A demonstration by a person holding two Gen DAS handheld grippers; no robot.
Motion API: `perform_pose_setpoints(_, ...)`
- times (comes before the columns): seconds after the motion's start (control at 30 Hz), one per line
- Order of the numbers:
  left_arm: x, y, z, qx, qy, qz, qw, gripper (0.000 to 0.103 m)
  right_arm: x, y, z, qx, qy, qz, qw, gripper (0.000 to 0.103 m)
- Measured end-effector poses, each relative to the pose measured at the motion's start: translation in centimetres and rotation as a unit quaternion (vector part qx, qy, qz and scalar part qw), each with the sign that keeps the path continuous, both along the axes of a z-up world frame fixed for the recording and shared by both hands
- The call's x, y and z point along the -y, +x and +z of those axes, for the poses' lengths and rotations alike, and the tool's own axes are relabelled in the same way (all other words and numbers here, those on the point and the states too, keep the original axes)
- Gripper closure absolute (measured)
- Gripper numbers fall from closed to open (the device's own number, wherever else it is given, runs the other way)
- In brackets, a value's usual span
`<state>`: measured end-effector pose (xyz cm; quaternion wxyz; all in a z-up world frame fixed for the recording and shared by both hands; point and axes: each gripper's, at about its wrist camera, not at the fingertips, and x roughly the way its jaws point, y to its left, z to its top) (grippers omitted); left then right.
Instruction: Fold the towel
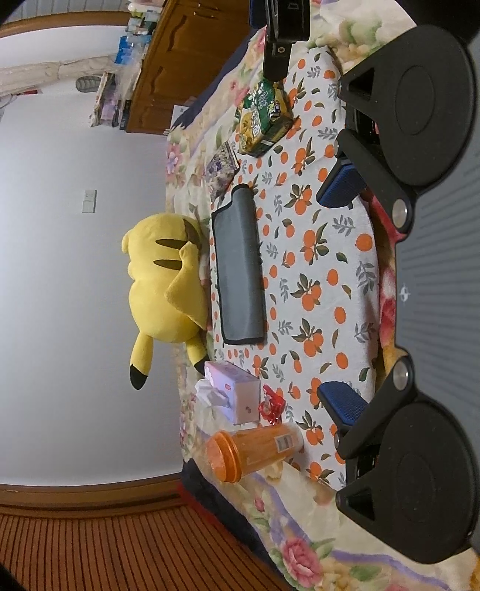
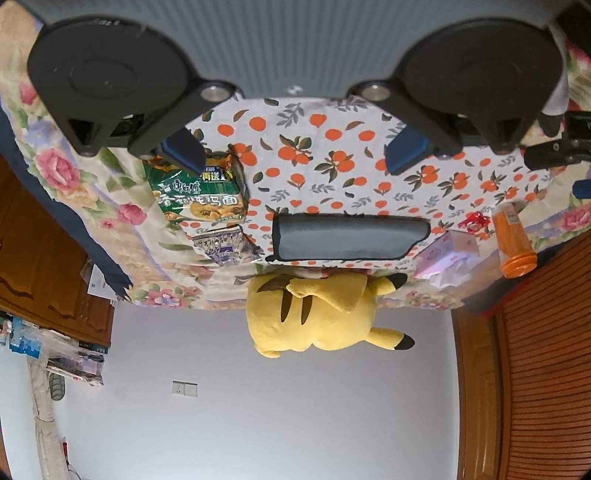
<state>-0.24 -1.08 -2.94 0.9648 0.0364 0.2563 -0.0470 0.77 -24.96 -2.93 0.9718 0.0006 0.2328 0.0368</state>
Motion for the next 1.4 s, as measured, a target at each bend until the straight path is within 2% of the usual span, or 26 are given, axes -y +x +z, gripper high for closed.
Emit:
perform_pose_setpoints(0.7, 0.1, -1.1, 0.8, 0.045, 0.005, -0.005, 0.9990, 0.001, 0.2, -0.5, 0.3, 0.023, 0.005, -0.005, 1.000, 0.000)
perform_pose_setpoints(1.07, 0.0, -1.8, 1.3, 0.072, -0.003, -0.009, 0.9973, 0.001, 0.5, -1.3, 0.7, 0.054, 0.010, -0.010, 0.998, 0.000)
perform_pose_setpoints(1.4, -0.2, -1.9, 1.4, 0.078, -0.005, -0.002, 0.9970, 0.001, 0.6, -1.7, 1.0, 0.071, 0.015, -0.012, 0.997, 0.000)
